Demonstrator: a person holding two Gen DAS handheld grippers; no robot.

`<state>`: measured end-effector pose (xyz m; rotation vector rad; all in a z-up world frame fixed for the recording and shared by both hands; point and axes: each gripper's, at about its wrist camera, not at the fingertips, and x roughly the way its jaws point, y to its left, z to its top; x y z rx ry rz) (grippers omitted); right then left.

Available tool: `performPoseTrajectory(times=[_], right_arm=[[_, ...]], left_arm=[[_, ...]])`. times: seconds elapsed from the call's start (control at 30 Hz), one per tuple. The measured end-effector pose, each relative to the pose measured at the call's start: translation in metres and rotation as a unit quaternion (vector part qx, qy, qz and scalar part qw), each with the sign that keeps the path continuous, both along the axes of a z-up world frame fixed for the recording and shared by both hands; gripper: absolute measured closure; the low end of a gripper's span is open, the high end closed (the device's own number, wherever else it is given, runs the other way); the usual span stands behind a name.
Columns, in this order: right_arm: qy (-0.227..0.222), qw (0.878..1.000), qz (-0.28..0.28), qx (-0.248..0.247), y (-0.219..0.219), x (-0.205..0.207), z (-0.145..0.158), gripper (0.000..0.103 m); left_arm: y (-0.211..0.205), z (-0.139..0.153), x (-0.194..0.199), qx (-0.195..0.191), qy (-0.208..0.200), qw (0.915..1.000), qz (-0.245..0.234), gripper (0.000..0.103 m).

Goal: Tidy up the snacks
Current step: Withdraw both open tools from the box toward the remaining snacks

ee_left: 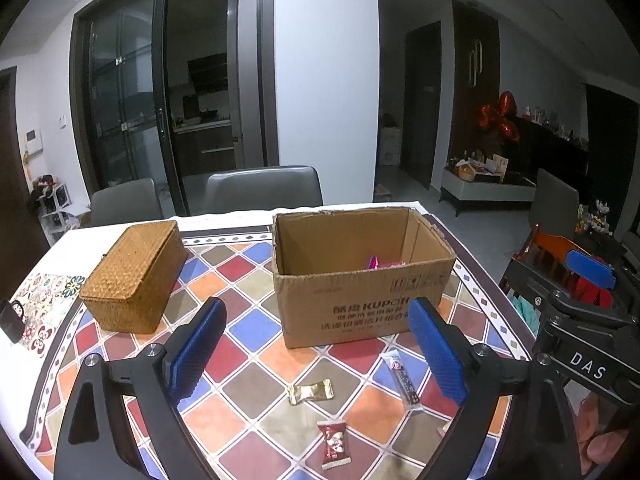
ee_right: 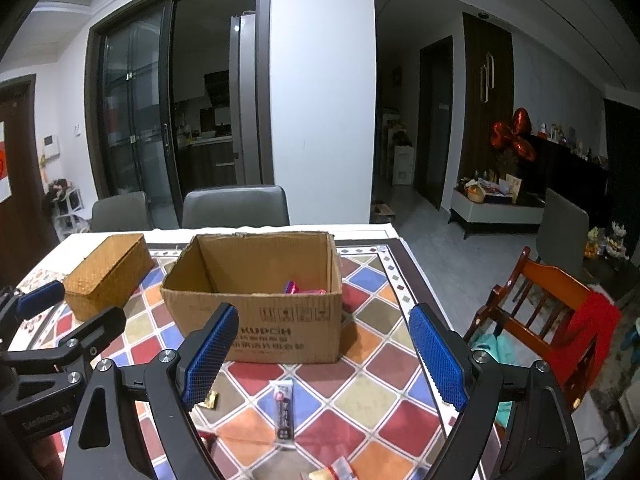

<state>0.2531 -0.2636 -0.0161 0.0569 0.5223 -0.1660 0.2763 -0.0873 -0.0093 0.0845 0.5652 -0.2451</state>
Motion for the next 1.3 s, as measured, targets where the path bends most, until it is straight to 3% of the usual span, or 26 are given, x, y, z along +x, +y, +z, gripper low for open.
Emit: performPoseTrajectory(times=[0.47,1.07,1.3], right_arm=[[0.013,1.000,0.000,0.001,0.001,-0.021,-0.019,0.015],[0.043,0.999,0.007,0.009,0.004,-0.029,-0.066,0.015],[0.045,0.999,0.012,-0.019,0.014,-0.041,-0.082,0.015]], left_arm=[[0.001,-0.024,-0.023,0.007,0.016,0.9998,0.009,0.010],[0.009,-0.075,-0.031,0.019,0.049,0.9986,0.014,0.010],[0.005,-0.098,-0.035,0.016,0.062,0.9979,0.009,0.010]])
